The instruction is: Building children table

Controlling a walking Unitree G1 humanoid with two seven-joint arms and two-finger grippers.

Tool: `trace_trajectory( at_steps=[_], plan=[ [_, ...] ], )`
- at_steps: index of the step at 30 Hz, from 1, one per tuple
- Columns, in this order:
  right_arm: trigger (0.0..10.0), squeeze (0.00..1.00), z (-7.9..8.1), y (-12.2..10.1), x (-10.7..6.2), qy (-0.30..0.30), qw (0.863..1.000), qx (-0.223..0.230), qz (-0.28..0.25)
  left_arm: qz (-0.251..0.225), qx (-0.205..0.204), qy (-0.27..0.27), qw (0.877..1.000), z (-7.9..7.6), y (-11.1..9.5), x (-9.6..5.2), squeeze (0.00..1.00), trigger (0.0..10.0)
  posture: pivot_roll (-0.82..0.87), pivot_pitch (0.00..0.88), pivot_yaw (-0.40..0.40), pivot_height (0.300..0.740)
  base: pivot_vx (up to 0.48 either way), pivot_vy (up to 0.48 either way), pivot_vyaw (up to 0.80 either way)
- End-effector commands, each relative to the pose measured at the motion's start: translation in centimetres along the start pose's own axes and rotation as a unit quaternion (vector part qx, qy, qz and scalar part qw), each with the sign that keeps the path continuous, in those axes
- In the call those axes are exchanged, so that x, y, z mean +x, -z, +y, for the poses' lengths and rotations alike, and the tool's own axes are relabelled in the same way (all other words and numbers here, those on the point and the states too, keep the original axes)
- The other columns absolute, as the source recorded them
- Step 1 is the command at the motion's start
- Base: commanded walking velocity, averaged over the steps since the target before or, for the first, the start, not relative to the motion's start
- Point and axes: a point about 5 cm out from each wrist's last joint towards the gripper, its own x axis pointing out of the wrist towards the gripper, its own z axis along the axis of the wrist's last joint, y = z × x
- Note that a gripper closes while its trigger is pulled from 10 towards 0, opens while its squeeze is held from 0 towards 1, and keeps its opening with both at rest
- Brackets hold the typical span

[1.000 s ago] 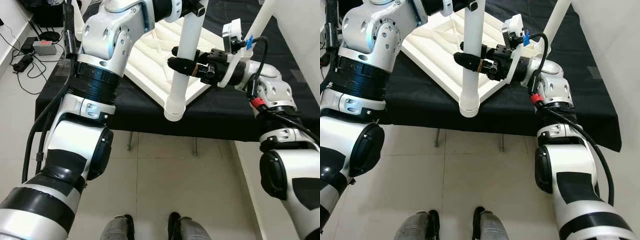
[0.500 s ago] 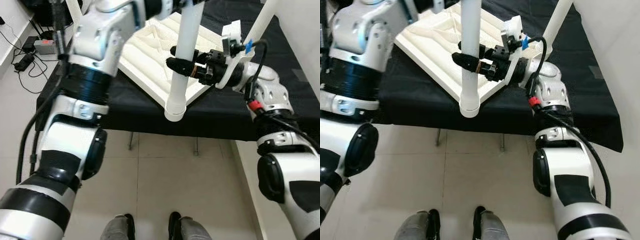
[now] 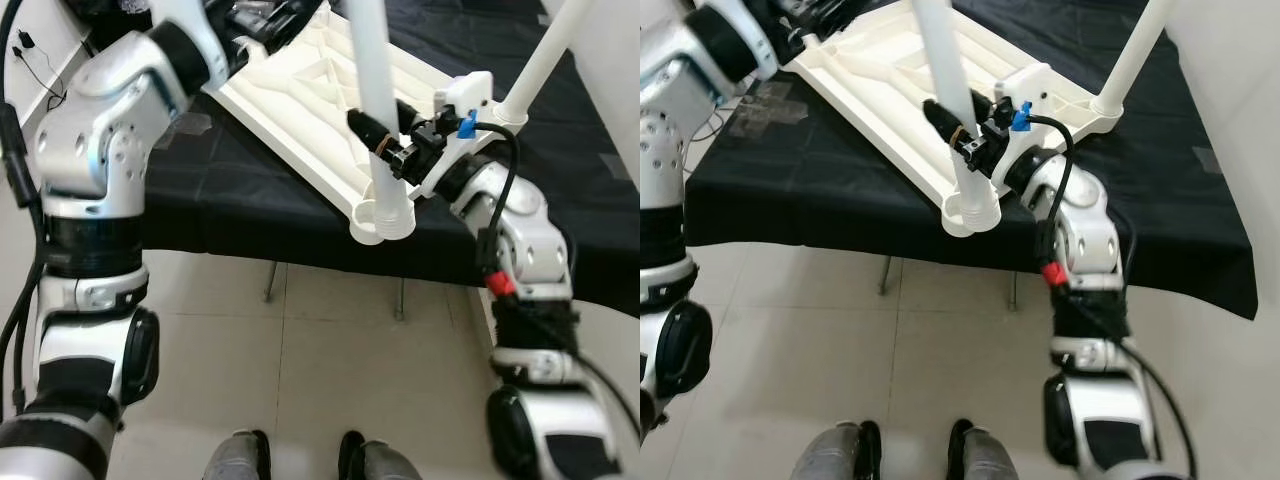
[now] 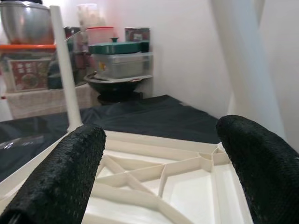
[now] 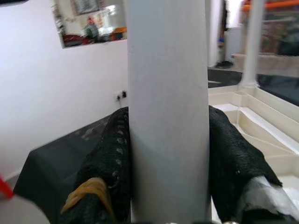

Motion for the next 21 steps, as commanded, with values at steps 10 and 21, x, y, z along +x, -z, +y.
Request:
trace_trajectory(
  at_steps=[10,21],
  plan=[
    [0.0,0.0,-0.2,0.0,0.4,0.03,0.999,0.014,-0.021,-0.034,-0.004,-0.003,0.999,-0.4,-1.8,-0.2,1.0,10.0,0.01,0.19,-0.031,0.74,0.0,0.0,0.0],
    [0.0,0.0,-1.0,-2.0,1.6,0.131,0.972,0.15,-0.124,-0.069,-0.032,-0.002,0.997,-1.8,-2.3,-0.5,0.0,10.0,0.02,0.192,-0.037,0.74,0.0,0.0,0.0]
  ],
)
